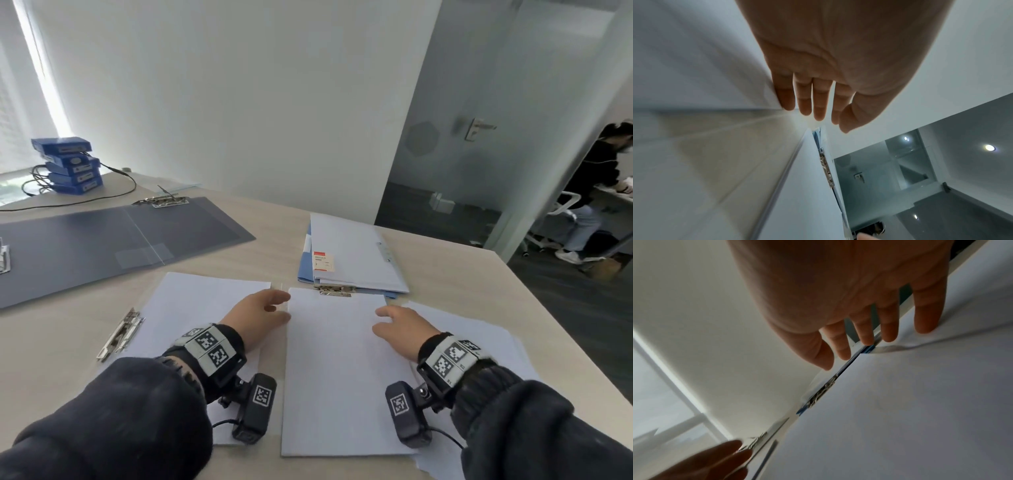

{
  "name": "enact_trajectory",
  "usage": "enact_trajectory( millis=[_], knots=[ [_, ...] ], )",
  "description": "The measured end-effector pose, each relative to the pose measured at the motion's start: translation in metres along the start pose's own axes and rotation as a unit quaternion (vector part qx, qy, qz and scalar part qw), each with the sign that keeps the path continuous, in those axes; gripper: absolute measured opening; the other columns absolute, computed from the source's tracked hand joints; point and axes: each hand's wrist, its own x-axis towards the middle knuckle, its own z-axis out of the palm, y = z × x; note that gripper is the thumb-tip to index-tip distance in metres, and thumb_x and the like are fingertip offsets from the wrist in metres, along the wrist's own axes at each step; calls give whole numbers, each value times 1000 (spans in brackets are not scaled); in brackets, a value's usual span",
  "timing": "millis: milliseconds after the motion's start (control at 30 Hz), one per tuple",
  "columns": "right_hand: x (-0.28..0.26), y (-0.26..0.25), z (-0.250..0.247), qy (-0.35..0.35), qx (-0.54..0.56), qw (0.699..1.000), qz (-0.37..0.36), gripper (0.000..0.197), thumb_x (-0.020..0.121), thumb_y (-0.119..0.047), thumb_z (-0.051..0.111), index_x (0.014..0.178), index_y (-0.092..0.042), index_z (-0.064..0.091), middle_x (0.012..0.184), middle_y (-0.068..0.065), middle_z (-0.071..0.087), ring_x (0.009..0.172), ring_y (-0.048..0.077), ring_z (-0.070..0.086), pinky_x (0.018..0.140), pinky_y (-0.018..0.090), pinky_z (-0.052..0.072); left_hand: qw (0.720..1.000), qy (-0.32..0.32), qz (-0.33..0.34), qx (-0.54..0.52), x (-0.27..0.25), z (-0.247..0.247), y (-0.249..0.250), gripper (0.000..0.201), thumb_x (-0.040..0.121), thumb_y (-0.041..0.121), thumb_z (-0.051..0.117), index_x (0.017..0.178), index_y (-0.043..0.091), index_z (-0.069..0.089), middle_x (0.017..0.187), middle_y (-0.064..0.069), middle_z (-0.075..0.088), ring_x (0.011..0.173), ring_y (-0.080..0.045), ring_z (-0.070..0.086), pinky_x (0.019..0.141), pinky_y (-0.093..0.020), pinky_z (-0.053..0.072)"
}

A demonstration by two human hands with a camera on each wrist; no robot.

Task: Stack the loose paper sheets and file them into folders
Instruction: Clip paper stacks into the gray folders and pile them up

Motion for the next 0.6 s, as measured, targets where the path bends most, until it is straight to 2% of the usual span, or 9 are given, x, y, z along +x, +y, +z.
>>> enact_trajectory(
  millis=[100,200,233,300,367,467,533,567,600],
  knots=[
    [-24,8,-10,12,48,998,30,49,97,-31,52,144,-16,49,149,4,48,134,23,48,106,32,39,999,51,-4,-9,-26,-6,-9,37,94,20,65,129,32,61,128,10,57,131,-13,51,104,-28,36],
    [-43,9,-14,25,79,996,44,43,98,-24,51,135,-3,54,136,17,57,114,31,57,91,35,45,994,100,-28,30,-47,-24,-20,38,94,23,65,131,28,61,140,4,52,133,-19,48,106,-32,36],
    [-49,8,-14,25,90,994,47,42,98,-26,51,134,-4,54,132,17,58,106,28,56,89,35,47,990,124,-42,50,-52,-33,-25,39,93,25,66,131,27,61,144,1,51,133,-21,49,108,-35,37],
    [-62,5,-12,17,111,992,59,40,98,-30,51,134,-13,54,127,10,57,102,23,53,89,41,54,976,176,-84,99,-60,-52,-37,43,89,32,66,131,28,61,146,-2,50,131,-24,50,110,-43,41],
    [-70,2,-10,14,117,991,63,39,97,-28,50,131,-9,55,133,17,55,100,26,54,94,48,54,957,208,-150,134,-67,-71,-50,51,87,41,64,136,30,56,145,-6,49,131,-30,48,110,-47,40],
    [-79,-4,-8,19,106,993,55,43,98,-23,49,131,4,53,140,25,51,109,38,58,103,48,45,936,208,-246,143,-78,-93,-67,64,84,51,60,142,29,48,142,-12,48,131,-39,44,110,-48,38],
    [-81,-6,-6,21,106,993,50,45,98,-23,49,132,7,52,138,27,52,114,41,58,99,45,47,934,184,-270,143,-81,-100,-77,71,78,56,58,143,29,45,142,-11,54,128,-39,49,108,-47,40],
    [-81,-6,-5,20,106,993,45,45,98,-23,49,132,7,52,132,28,56,105,39,59,92,41,49,937,176,-267,142,-82,-102,-80,72,77,56,58,143,28,45,141,-9,57,127,-38,51,107,-45,42],
    [-81,-6,-4,18,109,993,43,45,98,-23,49,131,7,52,119,26,61,92,32,57,84,35,46,939,171,-261,142,-82,-104,-82,70,78,54,58,142,27,46,140,-8,58,125,-37,54,106,-44,43]
  ],
)
